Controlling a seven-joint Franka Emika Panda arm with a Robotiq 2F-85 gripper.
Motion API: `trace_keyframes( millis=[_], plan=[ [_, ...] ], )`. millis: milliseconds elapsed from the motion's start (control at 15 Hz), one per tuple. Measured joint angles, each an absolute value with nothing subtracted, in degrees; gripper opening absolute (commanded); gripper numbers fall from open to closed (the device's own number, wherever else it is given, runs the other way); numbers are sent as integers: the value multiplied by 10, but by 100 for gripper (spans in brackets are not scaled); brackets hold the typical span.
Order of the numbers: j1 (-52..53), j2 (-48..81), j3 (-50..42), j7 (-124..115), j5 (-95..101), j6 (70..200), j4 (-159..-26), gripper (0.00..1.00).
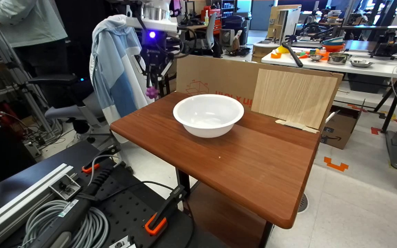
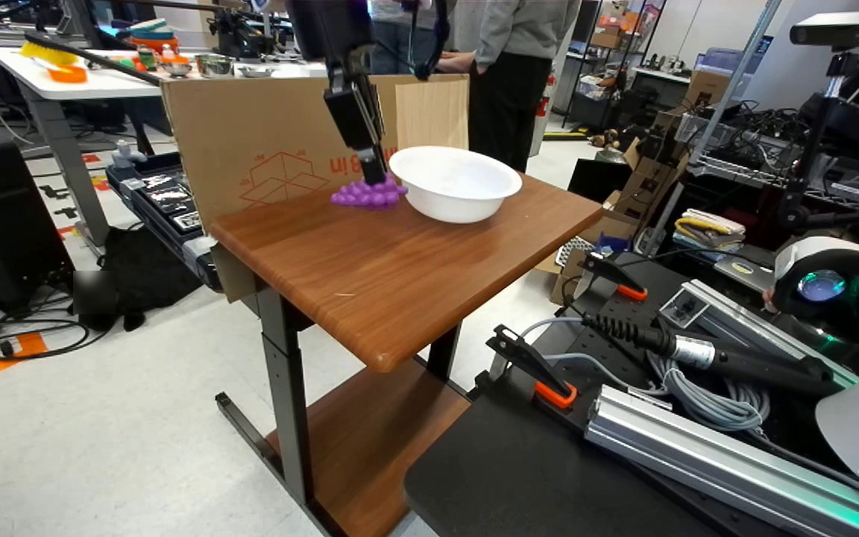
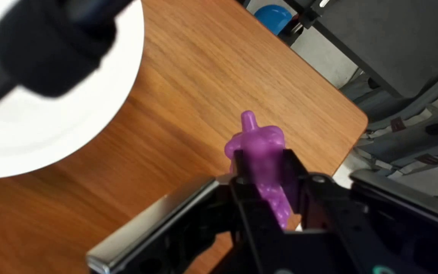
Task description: Put the purple thing in the bowl
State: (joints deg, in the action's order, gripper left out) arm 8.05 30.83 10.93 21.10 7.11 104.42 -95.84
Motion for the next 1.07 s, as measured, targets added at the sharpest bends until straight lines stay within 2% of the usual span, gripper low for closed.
trace_keyframes(
  millis=[533, 1067],
  plan=[
    [7, 186, 64, 214, 56, 1047, -1021, 6],
    [-27, 187, 35, 232, 34, 1055, -1047, 6]
  ],
)
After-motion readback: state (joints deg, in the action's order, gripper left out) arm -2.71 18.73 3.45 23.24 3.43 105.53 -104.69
